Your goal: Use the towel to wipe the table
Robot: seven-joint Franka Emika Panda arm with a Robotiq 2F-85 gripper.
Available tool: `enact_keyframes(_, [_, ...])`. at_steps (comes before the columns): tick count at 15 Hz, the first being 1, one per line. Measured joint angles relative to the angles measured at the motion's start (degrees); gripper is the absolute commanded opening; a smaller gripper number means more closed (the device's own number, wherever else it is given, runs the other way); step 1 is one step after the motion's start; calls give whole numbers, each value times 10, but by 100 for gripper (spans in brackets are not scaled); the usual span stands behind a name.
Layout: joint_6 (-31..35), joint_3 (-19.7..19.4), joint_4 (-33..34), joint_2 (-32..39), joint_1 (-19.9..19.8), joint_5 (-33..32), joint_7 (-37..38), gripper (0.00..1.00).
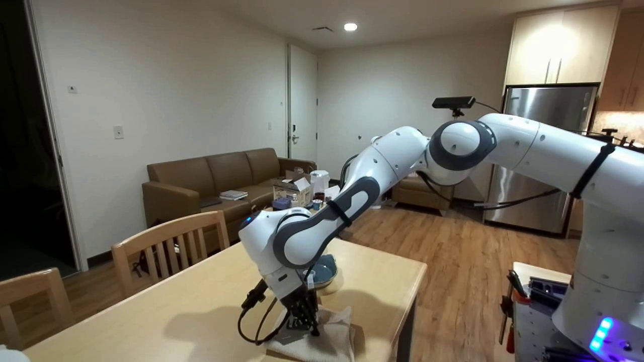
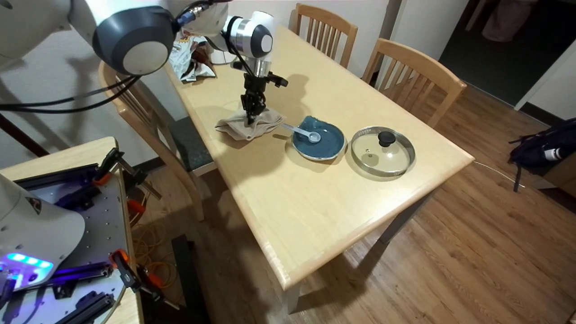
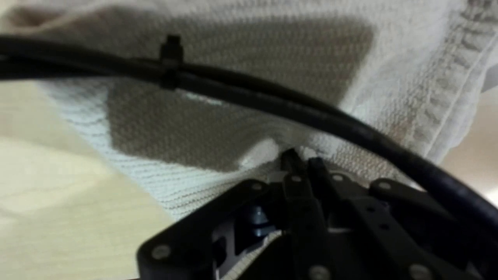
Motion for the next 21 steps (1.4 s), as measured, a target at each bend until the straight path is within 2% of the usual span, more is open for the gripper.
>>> enact_keyframes(2, [10,-13,5,-2,-8,0,1,2])
enact_keyframes(8, [88,-177,69,-5,40,80,1,2])
enact_keyframes(12, [120,-229,122,21,52,100,1,2])
enact_keyframes(18, [117,-251,167,45,61,116,-9,2])
enact_keyframes(19, [115,-232,166,45,54,96,-10,2])
enact_keyframes(21, [116,-147,151,45,17,11,-10,2])
